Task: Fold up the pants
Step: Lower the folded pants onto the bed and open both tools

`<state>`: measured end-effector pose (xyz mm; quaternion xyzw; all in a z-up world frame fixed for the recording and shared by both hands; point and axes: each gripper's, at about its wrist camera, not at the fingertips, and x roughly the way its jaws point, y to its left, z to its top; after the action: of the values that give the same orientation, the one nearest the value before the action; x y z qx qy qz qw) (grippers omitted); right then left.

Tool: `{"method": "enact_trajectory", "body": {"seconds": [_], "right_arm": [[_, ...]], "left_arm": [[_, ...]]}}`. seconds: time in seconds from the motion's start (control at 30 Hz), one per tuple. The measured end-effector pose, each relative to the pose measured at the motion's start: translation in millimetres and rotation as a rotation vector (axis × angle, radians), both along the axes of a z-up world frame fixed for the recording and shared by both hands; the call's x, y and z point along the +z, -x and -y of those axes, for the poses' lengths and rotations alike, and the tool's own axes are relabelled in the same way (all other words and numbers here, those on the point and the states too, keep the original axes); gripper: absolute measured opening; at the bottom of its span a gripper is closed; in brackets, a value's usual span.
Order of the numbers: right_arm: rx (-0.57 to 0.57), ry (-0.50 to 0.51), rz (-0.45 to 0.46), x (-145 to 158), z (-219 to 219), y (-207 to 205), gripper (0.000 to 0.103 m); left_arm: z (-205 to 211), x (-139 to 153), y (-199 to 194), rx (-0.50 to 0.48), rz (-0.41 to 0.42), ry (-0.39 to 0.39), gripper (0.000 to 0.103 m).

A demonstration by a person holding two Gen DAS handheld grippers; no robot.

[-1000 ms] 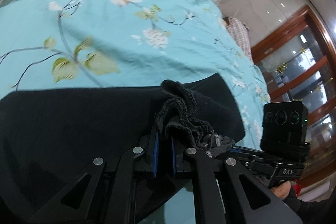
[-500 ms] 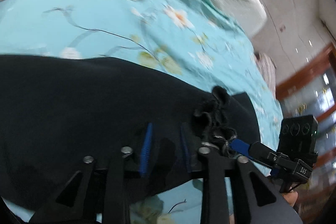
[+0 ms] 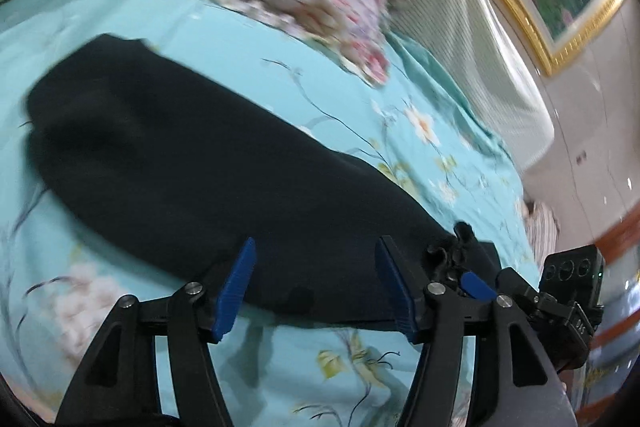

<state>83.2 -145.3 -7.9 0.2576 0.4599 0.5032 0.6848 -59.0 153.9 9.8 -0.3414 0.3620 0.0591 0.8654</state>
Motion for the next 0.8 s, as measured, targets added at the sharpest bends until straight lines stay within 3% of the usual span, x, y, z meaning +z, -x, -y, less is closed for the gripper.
{"method": "enact_trajectory", "body": {"seconds": [0.07,0.47,0.8], "right_arm": [[0.016,0.012,0.016,4,-9,0,0.055],[0.173,0.088,0.151,34,-81,-4,0.060],[0.303,0.156,0.237,50,-155,-16,0.060]], "left_arm": [[-10,0,12,0.036,0.005,0.018,0.071],[-75,-12,75,0.278,-0.043,0.056,0.071],[-116,-30,79,0.341,-0.030,0.223,0.071]]}}
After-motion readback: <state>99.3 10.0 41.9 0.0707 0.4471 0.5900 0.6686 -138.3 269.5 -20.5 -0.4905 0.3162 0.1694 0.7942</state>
